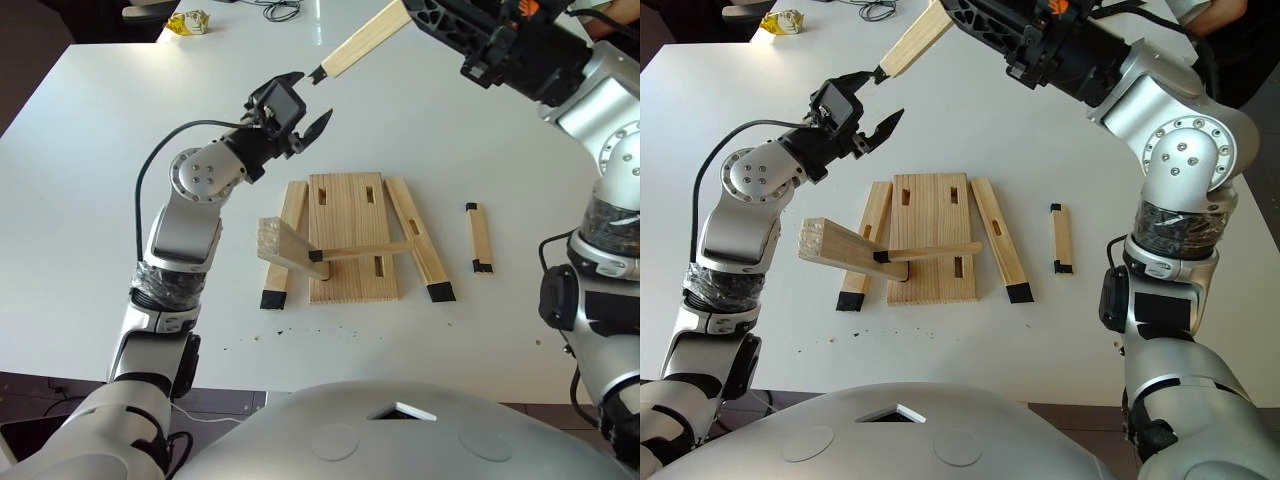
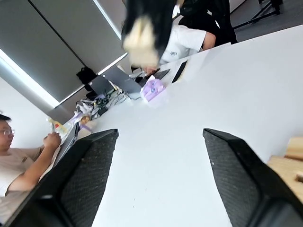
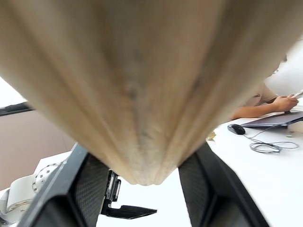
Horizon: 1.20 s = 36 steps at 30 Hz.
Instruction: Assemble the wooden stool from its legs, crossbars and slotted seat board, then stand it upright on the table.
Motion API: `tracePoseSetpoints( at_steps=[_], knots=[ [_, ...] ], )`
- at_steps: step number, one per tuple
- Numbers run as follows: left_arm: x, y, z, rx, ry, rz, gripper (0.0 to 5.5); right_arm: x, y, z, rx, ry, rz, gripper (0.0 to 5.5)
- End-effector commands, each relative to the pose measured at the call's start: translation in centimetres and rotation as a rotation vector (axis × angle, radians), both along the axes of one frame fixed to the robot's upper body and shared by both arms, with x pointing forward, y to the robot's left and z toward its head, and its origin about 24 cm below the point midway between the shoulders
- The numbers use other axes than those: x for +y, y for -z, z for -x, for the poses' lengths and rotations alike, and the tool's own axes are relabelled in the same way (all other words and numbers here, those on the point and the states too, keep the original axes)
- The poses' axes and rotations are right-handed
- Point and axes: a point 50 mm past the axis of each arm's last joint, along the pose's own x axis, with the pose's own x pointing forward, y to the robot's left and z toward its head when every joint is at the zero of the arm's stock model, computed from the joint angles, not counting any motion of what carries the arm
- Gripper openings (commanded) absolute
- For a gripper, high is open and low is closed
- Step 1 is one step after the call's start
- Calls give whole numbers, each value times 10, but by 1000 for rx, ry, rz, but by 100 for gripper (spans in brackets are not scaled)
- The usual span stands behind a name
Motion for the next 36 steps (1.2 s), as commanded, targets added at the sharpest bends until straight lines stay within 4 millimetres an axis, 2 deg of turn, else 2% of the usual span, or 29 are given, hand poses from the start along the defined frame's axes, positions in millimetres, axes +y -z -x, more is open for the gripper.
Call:
tracePoseSetpoints(
  at_steps=[1, 4, 6, 12, 17, 25, 36],
  knots=[
    [39, 17, 5, 126, -62, -53, 368, -45, -3, 19, -64, 119, 214, 204],
    [58, 30, 29, 216, 8, -125, 368, -69, 6, 43, -43, 115, 334, 204],
    [68, 35, 42, 257, 64, -181, 368, -74, 14, 60, -13, 86, 391, 204],
    [88, 36, 62, 346, 180, -274, 368, -55, 47, 98, 47, -43, 520, 204],
    [81, 37, 81, 466, 359, -292, 368, -38, 75, 116, 79, -115, 563, 204],
    [66, 38, 111, 585, 559, -332, 368, -23, 96, 123, 88, -169, 542, 204],
    [54, 39, 108, 561, 550, -341, 368, -16, 109, 122, 85, -176, 499, 204]
  ],
)
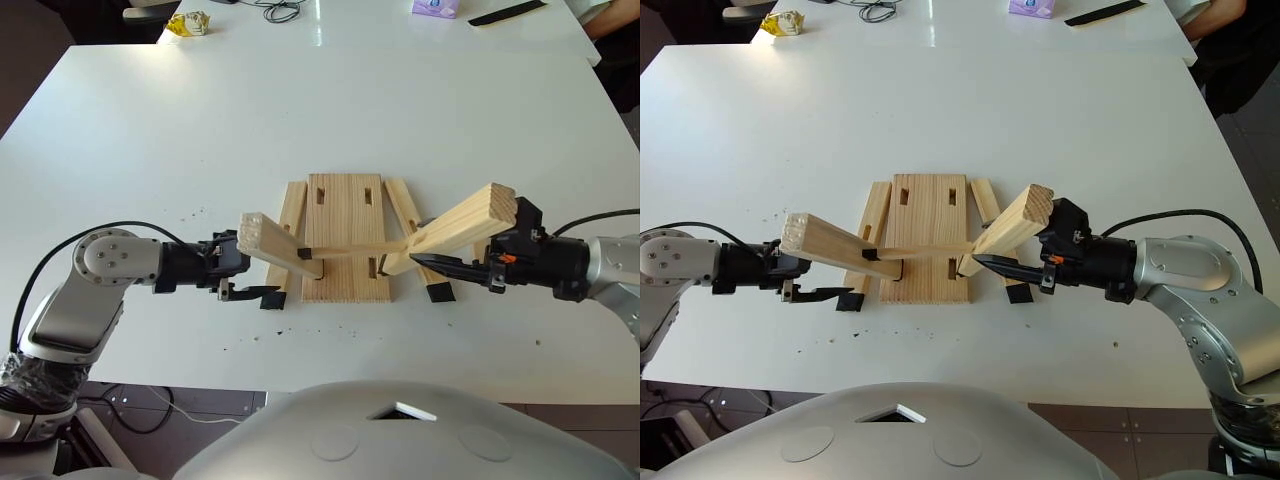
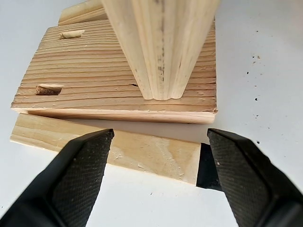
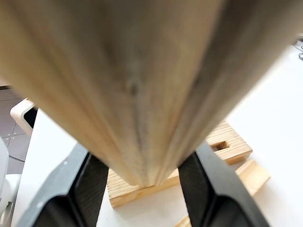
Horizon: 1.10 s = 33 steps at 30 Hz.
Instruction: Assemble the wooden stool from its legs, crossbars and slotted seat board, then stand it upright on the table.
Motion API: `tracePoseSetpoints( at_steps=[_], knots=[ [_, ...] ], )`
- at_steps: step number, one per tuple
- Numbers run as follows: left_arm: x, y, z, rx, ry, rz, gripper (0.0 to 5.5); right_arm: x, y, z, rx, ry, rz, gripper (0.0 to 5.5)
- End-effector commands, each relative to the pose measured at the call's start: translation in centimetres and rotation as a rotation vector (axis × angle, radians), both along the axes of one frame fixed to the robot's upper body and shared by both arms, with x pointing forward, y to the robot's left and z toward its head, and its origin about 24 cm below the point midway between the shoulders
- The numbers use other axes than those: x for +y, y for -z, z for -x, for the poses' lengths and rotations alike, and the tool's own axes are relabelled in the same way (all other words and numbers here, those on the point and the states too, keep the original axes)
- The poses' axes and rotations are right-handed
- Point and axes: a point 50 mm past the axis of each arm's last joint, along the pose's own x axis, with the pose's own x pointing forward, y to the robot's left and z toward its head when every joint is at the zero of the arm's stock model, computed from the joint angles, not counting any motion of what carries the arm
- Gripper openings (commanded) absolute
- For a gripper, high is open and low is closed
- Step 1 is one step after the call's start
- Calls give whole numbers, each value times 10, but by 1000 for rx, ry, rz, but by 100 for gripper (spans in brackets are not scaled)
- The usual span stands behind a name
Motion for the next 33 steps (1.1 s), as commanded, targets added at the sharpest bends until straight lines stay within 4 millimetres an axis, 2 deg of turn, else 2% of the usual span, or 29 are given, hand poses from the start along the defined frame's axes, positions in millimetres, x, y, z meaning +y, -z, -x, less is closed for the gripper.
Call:
tracePoseSetpoints(
  at_steps=[1, 13, 20, 28, 33],
  knots=[
    [-6, -2, -6, -33, -1, -15, 368, 2, 3, 0, -13, 4, -11, 204],
    [-17, -8, -30, -95, -25, 2, 368, 4, 9, 2, -64, -38, 45, 204],
    [-8, -3, -31, -87, -22, -40, 368, 4, 7, 0, -71, -35, 1, 204],
    [-8, -1, -25, -66, 6, -36, 368, -12, 11, -12, 18, 25, -60, 204],
    [-10, -2, -28, -75, 15, -33, 368, -10, 14, -12, -47, -27, -55, 204]
  ],
)
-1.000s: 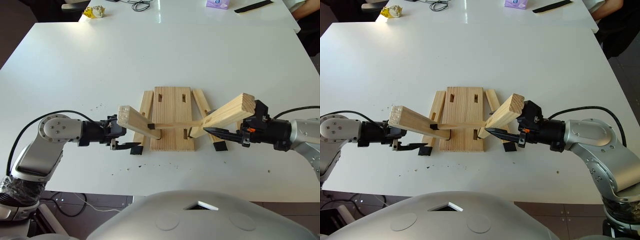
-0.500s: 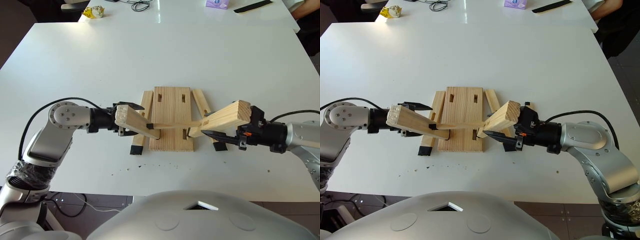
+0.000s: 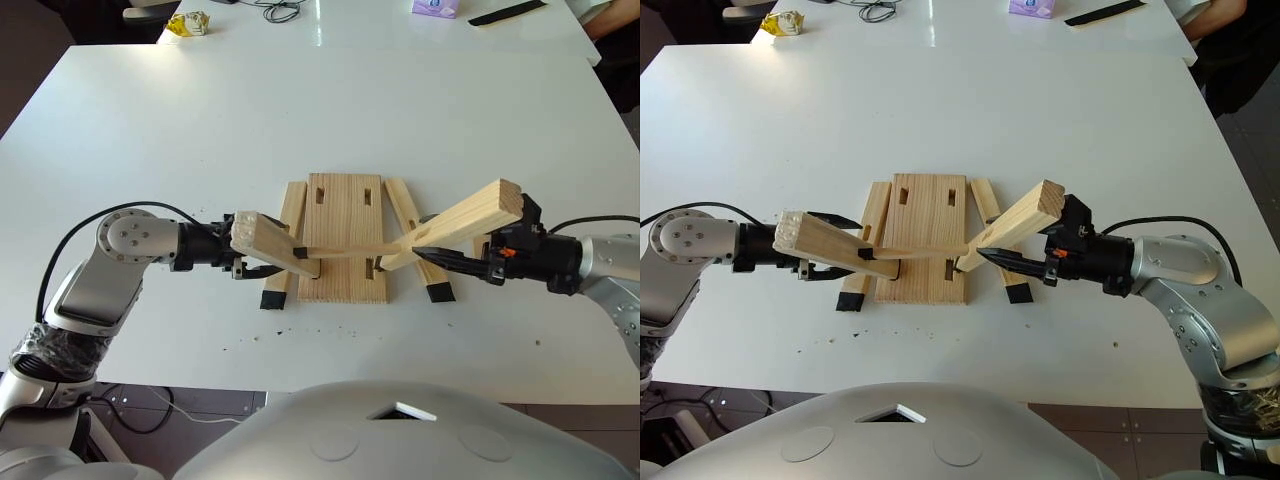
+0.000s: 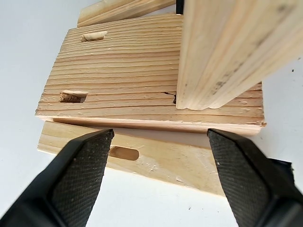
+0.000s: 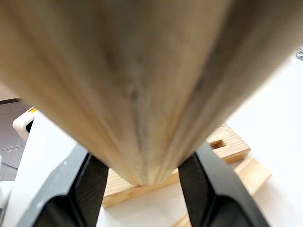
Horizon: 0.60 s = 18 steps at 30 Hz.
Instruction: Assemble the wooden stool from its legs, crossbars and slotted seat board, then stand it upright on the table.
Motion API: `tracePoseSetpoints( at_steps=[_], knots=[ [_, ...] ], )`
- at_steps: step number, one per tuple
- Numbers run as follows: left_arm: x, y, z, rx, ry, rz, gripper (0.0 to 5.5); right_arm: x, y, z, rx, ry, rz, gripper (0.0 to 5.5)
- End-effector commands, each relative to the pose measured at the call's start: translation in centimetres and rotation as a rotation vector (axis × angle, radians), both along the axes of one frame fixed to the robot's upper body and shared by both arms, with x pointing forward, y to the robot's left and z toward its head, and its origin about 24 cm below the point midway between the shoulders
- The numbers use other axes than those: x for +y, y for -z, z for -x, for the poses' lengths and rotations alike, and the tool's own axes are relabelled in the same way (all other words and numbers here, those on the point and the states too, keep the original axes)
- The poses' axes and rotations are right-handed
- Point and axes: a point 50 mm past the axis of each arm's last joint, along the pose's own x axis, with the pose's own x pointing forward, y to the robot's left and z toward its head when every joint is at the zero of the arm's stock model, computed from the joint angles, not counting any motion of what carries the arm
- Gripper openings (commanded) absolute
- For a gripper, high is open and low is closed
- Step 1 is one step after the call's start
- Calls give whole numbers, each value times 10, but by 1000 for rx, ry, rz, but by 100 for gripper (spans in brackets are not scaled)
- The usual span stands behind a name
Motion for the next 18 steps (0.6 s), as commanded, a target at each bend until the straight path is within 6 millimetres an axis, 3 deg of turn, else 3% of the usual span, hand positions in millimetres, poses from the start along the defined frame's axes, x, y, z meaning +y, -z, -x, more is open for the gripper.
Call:
tracePoseSetpoints(
  at_steps=[1, 18],
  knots=[
    [-2, -3, -3, -14, 16, -7, 368, 4, 3, 1, -58, -51, 19, 204],
    [0, -3, -8, -16, 61, -30, 368, 14, 5, 5, -85, -135, -6, 204]
  ],
)
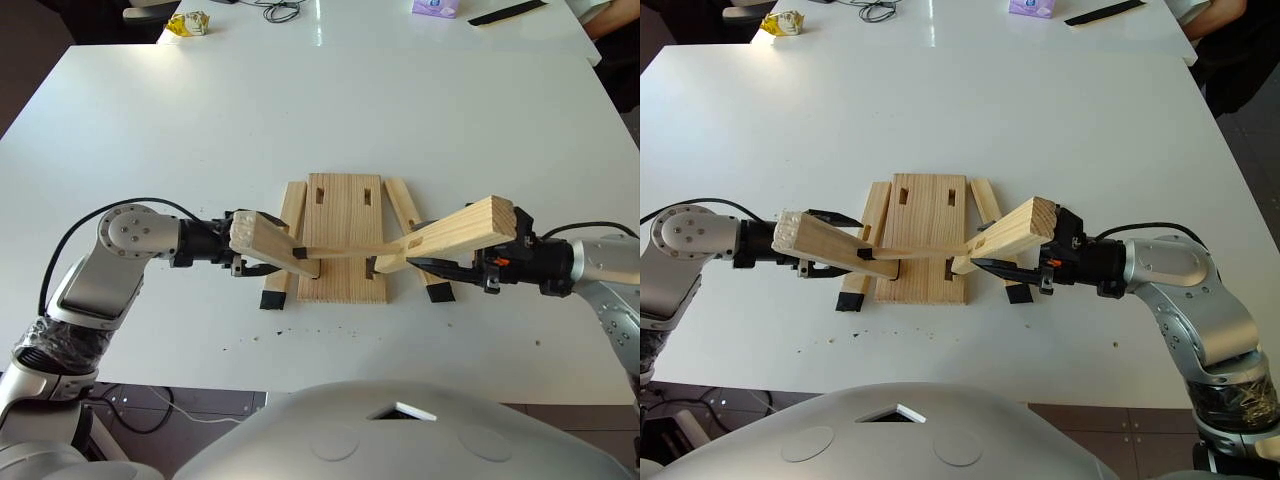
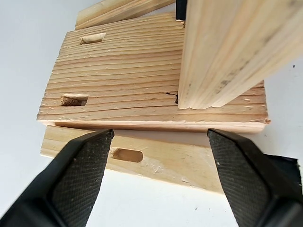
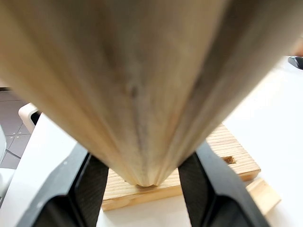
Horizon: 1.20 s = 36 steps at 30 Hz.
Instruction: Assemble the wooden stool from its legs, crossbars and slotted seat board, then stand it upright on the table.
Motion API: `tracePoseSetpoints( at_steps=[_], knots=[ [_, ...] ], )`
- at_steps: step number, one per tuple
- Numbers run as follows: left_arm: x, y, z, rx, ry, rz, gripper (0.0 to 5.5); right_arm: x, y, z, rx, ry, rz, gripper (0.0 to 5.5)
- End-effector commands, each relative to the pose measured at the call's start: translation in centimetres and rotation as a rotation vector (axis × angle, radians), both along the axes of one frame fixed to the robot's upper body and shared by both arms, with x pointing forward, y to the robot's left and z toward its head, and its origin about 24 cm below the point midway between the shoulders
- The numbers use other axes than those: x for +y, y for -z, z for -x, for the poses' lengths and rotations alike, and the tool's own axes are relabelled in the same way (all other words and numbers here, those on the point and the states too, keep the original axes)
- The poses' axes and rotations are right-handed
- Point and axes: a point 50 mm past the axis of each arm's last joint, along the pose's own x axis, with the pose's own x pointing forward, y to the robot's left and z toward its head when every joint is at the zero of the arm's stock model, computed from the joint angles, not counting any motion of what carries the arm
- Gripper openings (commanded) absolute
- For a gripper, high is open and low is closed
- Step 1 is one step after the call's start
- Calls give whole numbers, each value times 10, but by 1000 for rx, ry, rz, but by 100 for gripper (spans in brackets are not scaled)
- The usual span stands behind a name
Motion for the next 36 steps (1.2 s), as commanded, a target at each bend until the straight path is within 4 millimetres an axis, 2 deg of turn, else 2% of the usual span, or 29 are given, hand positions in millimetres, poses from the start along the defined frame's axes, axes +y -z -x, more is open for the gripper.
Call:
tracePoseSetpoints(
  at_steps=[1, 23, 36],
  knots=[
    [0, -3, -3, -3, 29, -24, 368, 4, 0, 1, -16, -20, -1, 204],
    [-3, -5, -11, -7, 58, -38, 368, 19, 3, 9, 52, -57, -71, 204],
    [-3, -6, -18, -9, 85, -52, 368, 24, 26, 13, 76, -23, -93, 204]
  ],
)
